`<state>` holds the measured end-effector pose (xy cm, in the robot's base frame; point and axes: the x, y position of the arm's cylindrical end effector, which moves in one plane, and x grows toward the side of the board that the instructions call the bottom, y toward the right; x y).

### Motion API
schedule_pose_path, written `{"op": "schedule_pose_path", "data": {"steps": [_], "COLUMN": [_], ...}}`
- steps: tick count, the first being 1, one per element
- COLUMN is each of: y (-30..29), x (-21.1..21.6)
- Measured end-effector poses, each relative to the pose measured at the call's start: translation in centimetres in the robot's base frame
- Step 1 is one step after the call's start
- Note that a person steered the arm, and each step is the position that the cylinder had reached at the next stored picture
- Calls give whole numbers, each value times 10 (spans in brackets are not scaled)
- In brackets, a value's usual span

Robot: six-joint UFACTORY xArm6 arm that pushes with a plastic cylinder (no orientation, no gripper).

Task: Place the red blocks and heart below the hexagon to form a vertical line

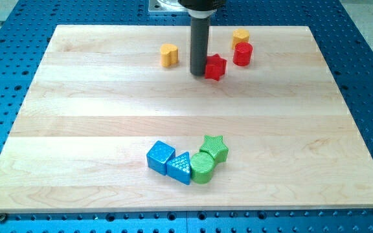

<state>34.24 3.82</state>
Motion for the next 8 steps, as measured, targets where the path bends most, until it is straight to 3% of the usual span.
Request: {"op": "schedule_pose_path", "data": {"steps": [4, 6, 7, 8], "y": [51, -98, -145, -114], "x": [0, 13, -9, -39]}}
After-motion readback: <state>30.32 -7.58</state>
